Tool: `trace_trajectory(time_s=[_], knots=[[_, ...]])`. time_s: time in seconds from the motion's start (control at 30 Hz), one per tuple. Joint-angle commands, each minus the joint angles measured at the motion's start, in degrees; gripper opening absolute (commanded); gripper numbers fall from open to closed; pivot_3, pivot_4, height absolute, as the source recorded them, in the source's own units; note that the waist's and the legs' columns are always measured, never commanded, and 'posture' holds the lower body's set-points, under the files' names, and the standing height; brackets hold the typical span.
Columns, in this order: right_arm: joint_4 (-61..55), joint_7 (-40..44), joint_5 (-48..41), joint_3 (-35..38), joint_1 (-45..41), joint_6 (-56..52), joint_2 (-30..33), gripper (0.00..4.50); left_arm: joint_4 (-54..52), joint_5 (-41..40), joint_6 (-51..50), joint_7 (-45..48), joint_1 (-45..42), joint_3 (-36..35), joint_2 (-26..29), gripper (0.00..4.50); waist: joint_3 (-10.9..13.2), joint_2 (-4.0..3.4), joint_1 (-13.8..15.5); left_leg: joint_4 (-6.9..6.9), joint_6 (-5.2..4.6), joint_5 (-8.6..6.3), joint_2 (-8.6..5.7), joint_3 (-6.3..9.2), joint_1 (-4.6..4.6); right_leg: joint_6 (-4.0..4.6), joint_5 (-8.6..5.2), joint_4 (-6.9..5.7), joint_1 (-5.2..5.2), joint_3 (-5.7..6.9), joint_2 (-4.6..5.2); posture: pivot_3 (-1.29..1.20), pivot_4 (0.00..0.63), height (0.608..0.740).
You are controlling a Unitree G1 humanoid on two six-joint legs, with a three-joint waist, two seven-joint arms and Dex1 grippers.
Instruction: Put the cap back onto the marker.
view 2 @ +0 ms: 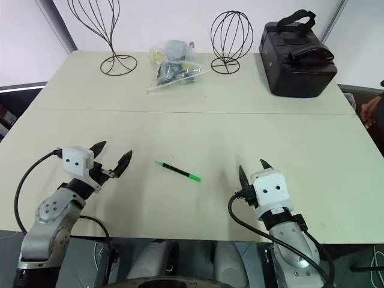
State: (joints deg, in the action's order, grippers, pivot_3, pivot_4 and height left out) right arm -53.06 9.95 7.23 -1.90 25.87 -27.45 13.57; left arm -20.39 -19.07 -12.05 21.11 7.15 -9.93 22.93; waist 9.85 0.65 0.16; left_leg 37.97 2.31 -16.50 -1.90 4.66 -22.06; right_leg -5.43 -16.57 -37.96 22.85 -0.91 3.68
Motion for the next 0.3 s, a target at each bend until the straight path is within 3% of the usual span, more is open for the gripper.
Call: trace_trajectory(time_s=[0.03, 0.3], knots=[[-0.8, 0.0, -0.1, 0.3, 1.1, 2.2, -0.1, 2.68, -3.3, 0.3, 0.7, 0.4, 0.5, -0.4, 0.1, 4.5, 0.0, 0.0, 0.4, 0.0, 0.0, 0.0, 0.0, 0.0, -0.01, 0.0, 0.0, 0.02, 0.0, 0.0, 0.0, 0.0, 0.15, 0.74], [-0.5, 1.0, -0.7, 1.5, 1.6, 3.1, 0.6, 2.68, -2.7, 0.0, -1.8, 1.0, -2.2, 0.0, 0.6, 4.5, 0.0, 0.01, 0.5, 0.0, 0.0, 0.0, -0.02, 0.01, -0.02, 0.0, 0.0, 0.09, -0.06, 0.04, 0.04, 0.0, 0.15, 0.74]])
